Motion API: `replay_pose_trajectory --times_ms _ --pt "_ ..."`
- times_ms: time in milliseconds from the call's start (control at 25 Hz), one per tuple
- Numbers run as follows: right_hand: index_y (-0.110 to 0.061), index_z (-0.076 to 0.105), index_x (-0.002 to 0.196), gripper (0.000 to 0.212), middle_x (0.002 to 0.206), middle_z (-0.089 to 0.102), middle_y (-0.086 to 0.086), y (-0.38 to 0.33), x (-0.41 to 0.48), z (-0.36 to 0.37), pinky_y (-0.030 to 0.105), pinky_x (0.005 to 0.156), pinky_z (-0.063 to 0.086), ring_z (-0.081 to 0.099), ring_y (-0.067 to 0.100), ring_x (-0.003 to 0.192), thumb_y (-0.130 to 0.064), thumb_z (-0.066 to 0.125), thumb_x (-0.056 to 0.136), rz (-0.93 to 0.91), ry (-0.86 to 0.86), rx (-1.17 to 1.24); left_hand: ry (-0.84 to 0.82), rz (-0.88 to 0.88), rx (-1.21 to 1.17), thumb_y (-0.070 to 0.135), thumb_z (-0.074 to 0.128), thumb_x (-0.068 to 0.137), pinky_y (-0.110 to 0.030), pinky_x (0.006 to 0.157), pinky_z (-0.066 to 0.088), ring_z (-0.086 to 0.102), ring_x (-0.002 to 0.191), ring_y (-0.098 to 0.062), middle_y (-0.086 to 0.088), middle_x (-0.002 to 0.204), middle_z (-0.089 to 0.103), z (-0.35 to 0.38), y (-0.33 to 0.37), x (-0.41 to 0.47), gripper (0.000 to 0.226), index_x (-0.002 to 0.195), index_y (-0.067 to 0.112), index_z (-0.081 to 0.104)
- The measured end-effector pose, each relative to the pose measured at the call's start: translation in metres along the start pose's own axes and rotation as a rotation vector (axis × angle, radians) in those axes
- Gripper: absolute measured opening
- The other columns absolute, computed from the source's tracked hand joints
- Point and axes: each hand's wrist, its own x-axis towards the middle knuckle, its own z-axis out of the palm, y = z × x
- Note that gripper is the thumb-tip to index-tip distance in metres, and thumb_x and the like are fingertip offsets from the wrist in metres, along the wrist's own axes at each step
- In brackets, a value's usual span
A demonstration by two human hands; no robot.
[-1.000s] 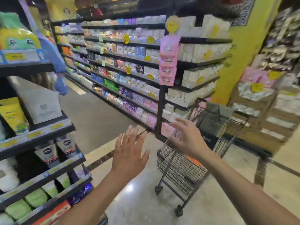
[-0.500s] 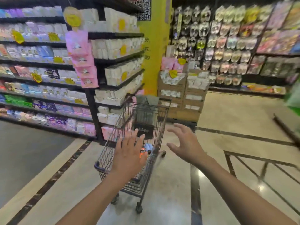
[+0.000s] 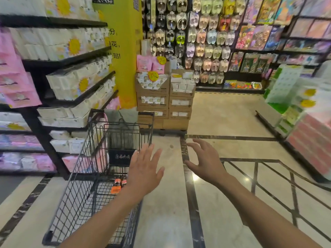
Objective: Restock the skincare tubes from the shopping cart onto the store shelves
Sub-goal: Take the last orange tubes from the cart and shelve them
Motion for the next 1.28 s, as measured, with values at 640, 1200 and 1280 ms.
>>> replay_pose_trajectory --times_ms 640,1200,1280 --pt "-0.04 0.036 0.149 0.069 0.162 0.029 -0.004 0.1 0.257 0.124 0.048 0.121 0.027 0.028 0.023 0.148 -0.06 0.059 0.087 -0.208 -0.239 -0.006 -0.221 -0.173 0.104 0.061 0.027 0.103 -0.057 0.127 0.004 -0.011 0.159 -0.026 -0.003 0.173 -0.008 0.113 -0.039 0.198 0.072 0.164 0.029 0.003" --pt "-0.032 0.04 0.151 0.071 0.161 0.032 0.002 -0.032 0.426 0.263 0.047 0.121 0.027 0.029 0.027 0.148 -0.058 0.055 0.086 -0.691 -0.51 0.013 -0.301 -0.655 0.063 0.057 0.033 0.104 -0.057 0.128 0.003 -0.009 0.16 -0.028 -0.004 0.174 -0.008 0.169 -0.189 0.209 0.071 0.165 0.029 0.008" --pt "-0.032 0.04 0.151 0.071 0.161 0.031 0.001 -0.059 0.445 0.289 0.046 0.121 0.027 0.029 0.026 0.147 -0.059 0.053 0.086 -0.742 -0.554 0.002 -0.295 -0.705 0.041 0.057 0.034 0.104 -0.056 0.126 0.002 -0.006 0.16 -0.029 -0.004 0.174 -0.004 0.181 -0.218 0.209 0.071 0.164 0.028 0.011"
